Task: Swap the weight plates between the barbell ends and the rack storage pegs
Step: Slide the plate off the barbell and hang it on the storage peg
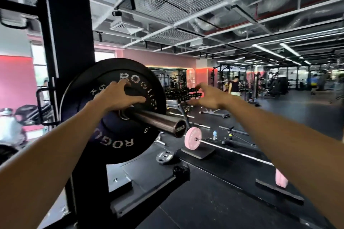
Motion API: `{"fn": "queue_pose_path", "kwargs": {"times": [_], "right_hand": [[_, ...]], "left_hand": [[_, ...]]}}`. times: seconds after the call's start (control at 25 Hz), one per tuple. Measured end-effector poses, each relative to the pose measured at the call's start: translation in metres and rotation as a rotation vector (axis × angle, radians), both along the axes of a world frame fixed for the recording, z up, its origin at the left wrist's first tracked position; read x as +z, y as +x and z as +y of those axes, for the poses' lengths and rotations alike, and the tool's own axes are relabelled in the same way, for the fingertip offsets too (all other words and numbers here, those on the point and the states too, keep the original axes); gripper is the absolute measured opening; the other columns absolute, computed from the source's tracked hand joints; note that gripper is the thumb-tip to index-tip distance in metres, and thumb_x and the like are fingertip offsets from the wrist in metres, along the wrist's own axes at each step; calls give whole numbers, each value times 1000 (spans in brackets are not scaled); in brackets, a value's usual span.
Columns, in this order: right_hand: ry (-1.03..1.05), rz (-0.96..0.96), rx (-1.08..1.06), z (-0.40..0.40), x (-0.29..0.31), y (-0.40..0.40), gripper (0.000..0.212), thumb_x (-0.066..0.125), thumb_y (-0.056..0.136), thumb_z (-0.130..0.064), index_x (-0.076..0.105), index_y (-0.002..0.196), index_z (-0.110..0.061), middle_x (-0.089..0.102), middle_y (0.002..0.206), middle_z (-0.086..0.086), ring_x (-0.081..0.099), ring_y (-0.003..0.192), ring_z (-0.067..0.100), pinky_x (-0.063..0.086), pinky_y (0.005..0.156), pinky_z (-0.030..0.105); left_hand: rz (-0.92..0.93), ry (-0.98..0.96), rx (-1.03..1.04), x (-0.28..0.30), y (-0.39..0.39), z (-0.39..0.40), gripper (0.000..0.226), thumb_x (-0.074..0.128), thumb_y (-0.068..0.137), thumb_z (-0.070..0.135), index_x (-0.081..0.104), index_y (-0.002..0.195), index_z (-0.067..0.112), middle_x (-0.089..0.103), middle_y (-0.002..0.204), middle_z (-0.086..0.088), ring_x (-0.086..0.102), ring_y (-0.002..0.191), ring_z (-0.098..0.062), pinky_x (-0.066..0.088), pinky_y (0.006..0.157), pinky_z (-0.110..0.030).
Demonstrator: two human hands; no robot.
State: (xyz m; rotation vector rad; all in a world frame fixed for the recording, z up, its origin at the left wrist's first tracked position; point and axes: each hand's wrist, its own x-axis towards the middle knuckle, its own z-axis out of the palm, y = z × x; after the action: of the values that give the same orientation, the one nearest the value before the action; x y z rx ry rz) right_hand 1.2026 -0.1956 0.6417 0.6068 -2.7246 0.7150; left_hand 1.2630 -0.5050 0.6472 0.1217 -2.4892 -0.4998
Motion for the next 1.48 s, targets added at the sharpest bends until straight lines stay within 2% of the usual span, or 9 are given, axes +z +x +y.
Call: {"fn": "queue_pose_path", "kwargs": {"times": [0.32,0.56,0.76,0.84,0.92,1.0,1.12,1.32,1.48], "right_hand": [[-95,18,221,-87,5,-97,111,75,67,-61,22,150,-9,31,154,11,36,138,30,33,112,39],[-90,77,245,-132,9,-175,139,77,45,-74,10,152,-16,14,158,15,23,143,37,27,115,51],[-117,72,324,-170,16,-242,155,82,34,-72,0,153,-16,9,160,14,13,147,34,19,119,48],[-207,38,435,-189,14,-265,160,84,24,-73,6,152,-16,26,156,6,24,144,24,22,119,45],[-309,8,516,-202,9,-284,150,92,28,-60,13,146,-11,44,137,-3,40,129,14,33,111,36],[-362,-18,545,-207,7,-300,127,96,35,-50,32,137,-11,51,121,-8,49,113,10,41,94,28],[-411,-32,586,-210,0,-311,114,94,22,-59,56,121,-19,66,111,-10,64,101,11,50,90,29],[-474,-34,618,-191,1,-283,117,94,24,-59,46,124,-20,61,111,-8,59,104,16,49,91,33],[-516,-51,665,-161,9,-253,103,96,40,-44,41,123,-16,56,114,-5,54,106,18,45,89,32]], "left_hand": [[74,-62,410,-9,-1,-95,123,77,39,80,25,139,31,23,147,-11,29,135,-43,32,107,-62],[84,-17,607,-2,-13,-120,145,84,33,73,11,149,27,26,149,-11,29,137,-40,30,107,-61],[239,174,568,7,-45,-136,152,79,11,82,30,142,22,47,138,-5,49,127,-30,45,103,-50],[279,178,581,9,-54,-144,142,80,8,81,43,132,23,56,128,-1,57,117,-23,50,97,-46],[311,166,606,9,-60,-149,125,83,10,79,56,120,26,64,116,3,63,106,-15,54,91,-41],[319,202,598,9,-63,-146,115,86,12,74,62,115,27,67,109,9,64,100,-10,54,89,-35],[279,209,607,12,-59,-135,116,85,14,77,62,116,27,70,106,13,66,100,-8,54,91,-35],[345,217,649,7,-37,-90,106,96,38,50,45,124,12,57,113,7,54,103,-12,45,88,-29],[370,263,656,-2,-10,-65,111,96,34,52,48,124,11,60,115,3,58,106,-18,51,90,-36]]}}
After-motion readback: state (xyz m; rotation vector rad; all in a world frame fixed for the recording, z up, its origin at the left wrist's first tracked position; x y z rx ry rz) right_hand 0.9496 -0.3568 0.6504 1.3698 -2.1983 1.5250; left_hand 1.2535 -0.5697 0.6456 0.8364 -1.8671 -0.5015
